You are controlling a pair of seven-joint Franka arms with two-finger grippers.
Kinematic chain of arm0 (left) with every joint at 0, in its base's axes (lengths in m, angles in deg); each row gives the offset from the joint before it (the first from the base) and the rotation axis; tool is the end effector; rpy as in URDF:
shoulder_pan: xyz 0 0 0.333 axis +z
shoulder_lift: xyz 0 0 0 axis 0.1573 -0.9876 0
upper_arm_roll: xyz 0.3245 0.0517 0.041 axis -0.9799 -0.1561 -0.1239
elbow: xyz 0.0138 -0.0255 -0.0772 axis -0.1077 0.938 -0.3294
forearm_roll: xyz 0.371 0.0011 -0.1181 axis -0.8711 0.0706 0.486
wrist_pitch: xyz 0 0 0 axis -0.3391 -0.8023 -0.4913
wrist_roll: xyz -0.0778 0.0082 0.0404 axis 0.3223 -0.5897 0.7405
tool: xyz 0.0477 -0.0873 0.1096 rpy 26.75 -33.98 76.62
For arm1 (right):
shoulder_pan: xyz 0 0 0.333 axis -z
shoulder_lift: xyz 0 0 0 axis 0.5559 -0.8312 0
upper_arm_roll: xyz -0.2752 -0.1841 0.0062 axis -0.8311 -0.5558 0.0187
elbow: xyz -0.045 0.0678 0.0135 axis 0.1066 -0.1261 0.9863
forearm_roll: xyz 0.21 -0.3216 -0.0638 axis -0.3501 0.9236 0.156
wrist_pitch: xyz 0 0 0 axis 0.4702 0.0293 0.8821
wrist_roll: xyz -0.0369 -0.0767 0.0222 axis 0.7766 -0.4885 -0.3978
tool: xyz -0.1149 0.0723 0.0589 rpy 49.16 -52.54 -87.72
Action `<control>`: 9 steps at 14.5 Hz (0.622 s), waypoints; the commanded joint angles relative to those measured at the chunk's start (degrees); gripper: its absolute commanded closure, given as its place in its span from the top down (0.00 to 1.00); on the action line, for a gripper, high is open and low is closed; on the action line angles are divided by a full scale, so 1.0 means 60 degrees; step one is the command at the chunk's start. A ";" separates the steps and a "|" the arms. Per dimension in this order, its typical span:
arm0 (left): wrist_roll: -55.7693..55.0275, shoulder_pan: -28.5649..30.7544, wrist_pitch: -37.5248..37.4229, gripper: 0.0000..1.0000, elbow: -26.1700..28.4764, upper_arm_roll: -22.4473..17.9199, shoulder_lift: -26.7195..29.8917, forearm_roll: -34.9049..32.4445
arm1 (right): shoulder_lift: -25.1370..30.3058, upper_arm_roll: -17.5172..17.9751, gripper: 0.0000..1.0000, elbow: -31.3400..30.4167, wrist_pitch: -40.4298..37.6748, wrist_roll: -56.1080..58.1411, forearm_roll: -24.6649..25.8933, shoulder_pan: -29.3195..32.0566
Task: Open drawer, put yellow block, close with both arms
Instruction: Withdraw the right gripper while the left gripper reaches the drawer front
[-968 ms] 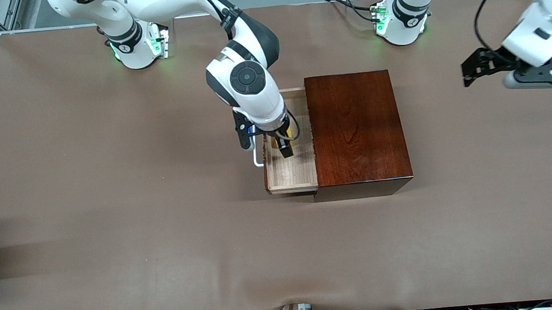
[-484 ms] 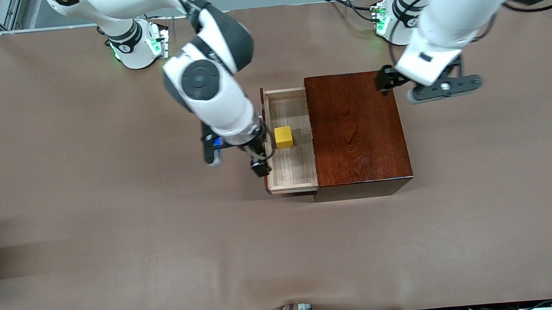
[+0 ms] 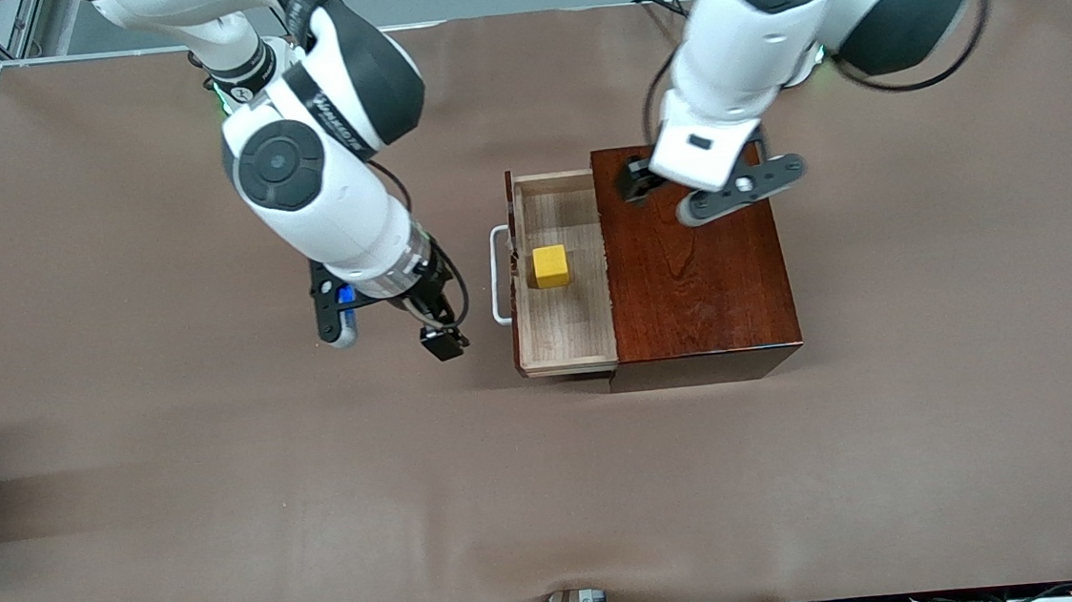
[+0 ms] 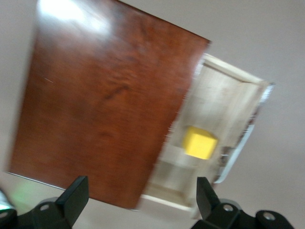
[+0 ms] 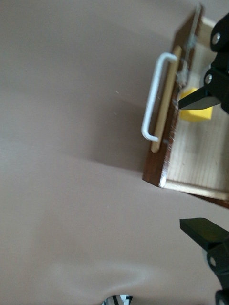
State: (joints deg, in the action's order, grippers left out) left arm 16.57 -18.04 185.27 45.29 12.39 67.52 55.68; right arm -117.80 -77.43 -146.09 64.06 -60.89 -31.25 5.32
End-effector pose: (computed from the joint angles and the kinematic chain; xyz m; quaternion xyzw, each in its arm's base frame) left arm 0.5039 -0.3834 0.5231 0.9757 0.2096 -0.0481 0.0427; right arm 0.6092 0.3840 0.4760 -0.7901 0.6065 0.0578 0.0675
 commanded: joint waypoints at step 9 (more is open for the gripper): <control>-0.6546 -0.2805 0.4032 1.00 -0.1708 -0.0883 -0.3208 -0.1354 | 0.1501 0.0123 1.00 -0.0052 -0.2375 0.5949 0.0016 0.1650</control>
State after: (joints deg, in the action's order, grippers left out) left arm -17.01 -30.51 205.29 38.75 10.12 52.61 49.45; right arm -110.73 -77.48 -145.75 52.54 -32.74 -31.27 13.49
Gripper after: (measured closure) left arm 0.000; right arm 0.000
